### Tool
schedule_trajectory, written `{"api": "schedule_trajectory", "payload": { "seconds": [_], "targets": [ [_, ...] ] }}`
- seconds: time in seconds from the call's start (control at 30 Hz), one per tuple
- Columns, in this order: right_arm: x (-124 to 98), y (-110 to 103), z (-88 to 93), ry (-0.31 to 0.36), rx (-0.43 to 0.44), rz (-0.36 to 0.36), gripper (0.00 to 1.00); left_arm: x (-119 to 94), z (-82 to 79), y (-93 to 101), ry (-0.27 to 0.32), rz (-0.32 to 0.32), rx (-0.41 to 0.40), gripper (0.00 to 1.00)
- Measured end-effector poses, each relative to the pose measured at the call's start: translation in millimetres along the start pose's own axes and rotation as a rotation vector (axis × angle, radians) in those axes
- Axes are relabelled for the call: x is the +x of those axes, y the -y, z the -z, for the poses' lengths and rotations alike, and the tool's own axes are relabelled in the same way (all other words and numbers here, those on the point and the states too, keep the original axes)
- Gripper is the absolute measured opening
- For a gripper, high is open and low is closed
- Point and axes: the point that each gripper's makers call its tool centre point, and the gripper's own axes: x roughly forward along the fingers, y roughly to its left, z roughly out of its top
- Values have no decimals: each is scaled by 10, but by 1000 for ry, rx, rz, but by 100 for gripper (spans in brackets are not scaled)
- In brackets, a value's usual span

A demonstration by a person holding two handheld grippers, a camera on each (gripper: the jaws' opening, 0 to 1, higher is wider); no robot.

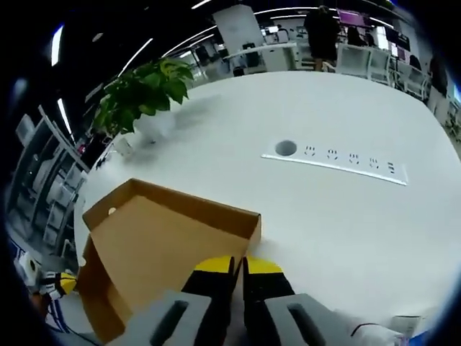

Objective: Operate the shoe box by opening the lid, removing the specified soft item, and placing it in the target area until the item is outside and the box remains undamaged.

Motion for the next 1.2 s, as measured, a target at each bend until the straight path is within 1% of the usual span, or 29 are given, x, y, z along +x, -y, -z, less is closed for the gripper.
{"api": "schedule_trajectory", "payload": {
  "seconds": [0.13, 0.3, 0.53, 0.77, 0.9, 1.0, 1.2],
  "targets": [
    [-56, -17, -42, 15, -16, -2, 0, -4, 0, -2, 7, 3, -21, 0],
    [-141, -55, -36, 27, -27, -2, 0, -10, -4, -2, 14, 4, -27, 0],
    [-226, -82, -124, 58, -61, -2, 0, -23, -11, 8, 14, 9, -32, 0],
    [-337, -133, -165, 84, -93, -3, 0, -29, -7, 9, 24, 16, -47, 0],
    [-432, -184, -181, 106, -106, -5, 0, -29, -6, 8, 24, 20, -53, 0],
    [-583, -294, -120, 126, -114, -10, 0, -31, -4, 11, 28, 20, -53, 0],
    [-758, -383, -86, 158, -122, -21, 0, -30, -2, 8, 36, 29, -64, 0]
  ]
}}
